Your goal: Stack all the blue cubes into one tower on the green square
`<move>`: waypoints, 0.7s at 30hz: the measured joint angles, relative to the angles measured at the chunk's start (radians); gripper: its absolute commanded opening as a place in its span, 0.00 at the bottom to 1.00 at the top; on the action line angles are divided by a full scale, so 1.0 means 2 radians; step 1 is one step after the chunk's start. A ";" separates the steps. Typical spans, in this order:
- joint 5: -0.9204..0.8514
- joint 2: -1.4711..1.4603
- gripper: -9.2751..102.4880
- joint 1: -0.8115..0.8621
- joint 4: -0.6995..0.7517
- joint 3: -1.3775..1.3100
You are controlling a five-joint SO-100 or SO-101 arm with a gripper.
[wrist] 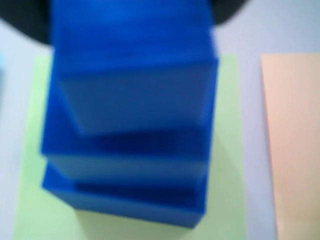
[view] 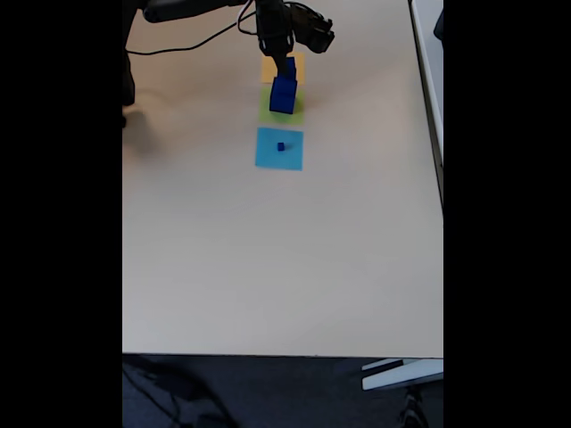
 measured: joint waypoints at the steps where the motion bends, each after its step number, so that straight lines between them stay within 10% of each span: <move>1: 0.000 0.000 0.15 0.000 0.000 0.002; 21: 0.000 0.002 0.20 -0.006 0.000 0.008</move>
